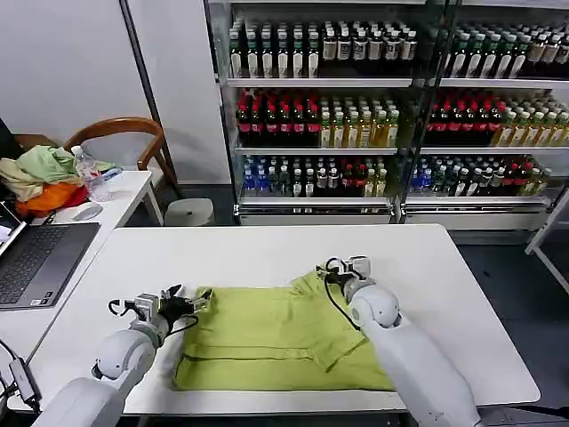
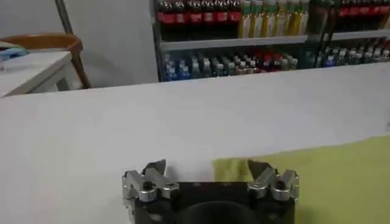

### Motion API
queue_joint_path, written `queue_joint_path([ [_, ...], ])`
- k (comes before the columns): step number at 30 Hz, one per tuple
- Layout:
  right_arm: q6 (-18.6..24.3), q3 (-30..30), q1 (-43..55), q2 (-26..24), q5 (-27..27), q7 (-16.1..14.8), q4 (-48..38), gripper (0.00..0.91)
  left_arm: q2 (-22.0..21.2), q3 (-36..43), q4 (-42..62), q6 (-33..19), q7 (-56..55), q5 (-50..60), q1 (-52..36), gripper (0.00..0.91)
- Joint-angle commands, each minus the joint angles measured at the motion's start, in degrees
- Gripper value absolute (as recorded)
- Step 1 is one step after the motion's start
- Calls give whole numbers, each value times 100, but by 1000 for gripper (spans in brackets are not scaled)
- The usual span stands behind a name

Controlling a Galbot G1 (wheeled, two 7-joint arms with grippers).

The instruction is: Fold and organize the clothes.

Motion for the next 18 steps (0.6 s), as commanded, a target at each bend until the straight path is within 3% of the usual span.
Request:
queue_joint_path([
  [1, 0, -65, 154, 144, -4, -131, -341, 0, 14, 95, 217, -21, 40, 28, -121, 40],
  [18, 0, -34, 32, 209, 36, -76, -245, 0, -35, 120, -79, -62, 100, 25, 123, 40],
])
